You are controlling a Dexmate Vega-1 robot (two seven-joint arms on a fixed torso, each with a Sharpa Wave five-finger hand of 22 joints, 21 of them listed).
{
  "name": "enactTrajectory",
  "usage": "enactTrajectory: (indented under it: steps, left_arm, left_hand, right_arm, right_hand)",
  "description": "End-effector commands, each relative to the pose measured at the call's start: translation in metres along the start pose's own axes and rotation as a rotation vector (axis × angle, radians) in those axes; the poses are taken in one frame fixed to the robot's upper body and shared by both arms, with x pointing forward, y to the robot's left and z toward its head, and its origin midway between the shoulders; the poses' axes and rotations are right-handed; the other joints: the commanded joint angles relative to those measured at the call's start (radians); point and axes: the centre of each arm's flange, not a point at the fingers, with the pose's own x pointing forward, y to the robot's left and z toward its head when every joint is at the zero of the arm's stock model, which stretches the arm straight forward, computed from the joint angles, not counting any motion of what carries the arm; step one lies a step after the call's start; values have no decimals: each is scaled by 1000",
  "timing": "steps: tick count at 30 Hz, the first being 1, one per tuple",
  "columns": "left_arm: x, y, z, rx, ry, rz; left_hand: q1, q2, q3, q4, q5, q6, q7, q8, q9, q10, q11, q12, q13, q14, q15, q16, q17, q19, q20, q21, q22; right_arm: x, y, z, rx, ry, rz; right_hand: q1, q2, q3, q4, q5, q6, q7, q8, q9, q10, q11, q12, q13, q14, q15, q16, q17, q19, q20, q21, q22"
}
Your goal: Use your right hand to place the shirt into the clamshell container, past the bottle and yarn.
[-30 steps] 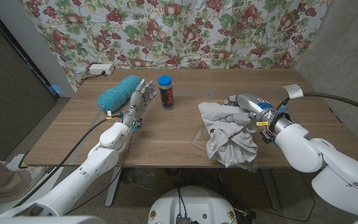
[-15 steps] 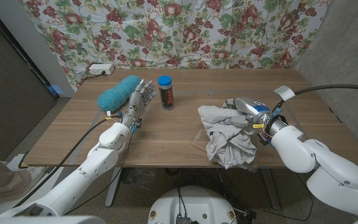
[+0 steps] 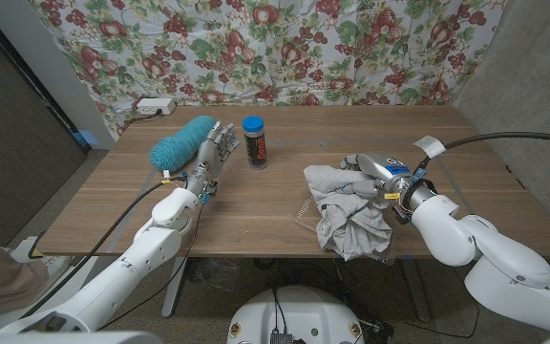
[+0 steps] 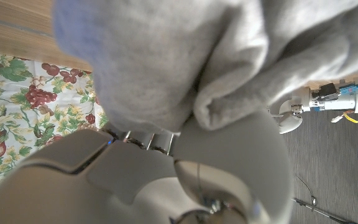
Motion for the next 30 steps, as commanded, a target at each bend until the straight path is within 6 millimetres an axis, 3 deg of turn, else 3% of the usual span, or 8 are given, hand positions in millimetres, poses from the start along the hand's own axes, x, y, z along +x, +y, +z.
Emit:
enactTrajectory:
  steps: [1,30]
  left_arm:
    - [0,2,0,-1,1,-4]
    - [-4,8,3,7,-5,7]
  left_hand:
    - [7,4,-2,-1,-1,5,-3,-2,3,20,-2,5,3,0,-68,6,4,8,-52,4,6]
    - [7,6,-3,-3,-1,8,0,-1,3,25,1,5,4,-1,-70,5,4,7,-53,4,6]
  right_arm:
    - [5,6,0,-15,6,10]
    - [18,29,0,-9,14,79]
  right_hand:
    - [88,77,6,-1,0,-2,0,2,3,82,-79,1,4,-1,-98,9,2,-7,-150,6,4]
    - [90,81,7,2,-1,-9,-1,-5,-1,73,-78,-4,12,-12,-97,9,-9,-15,-151,9,7]
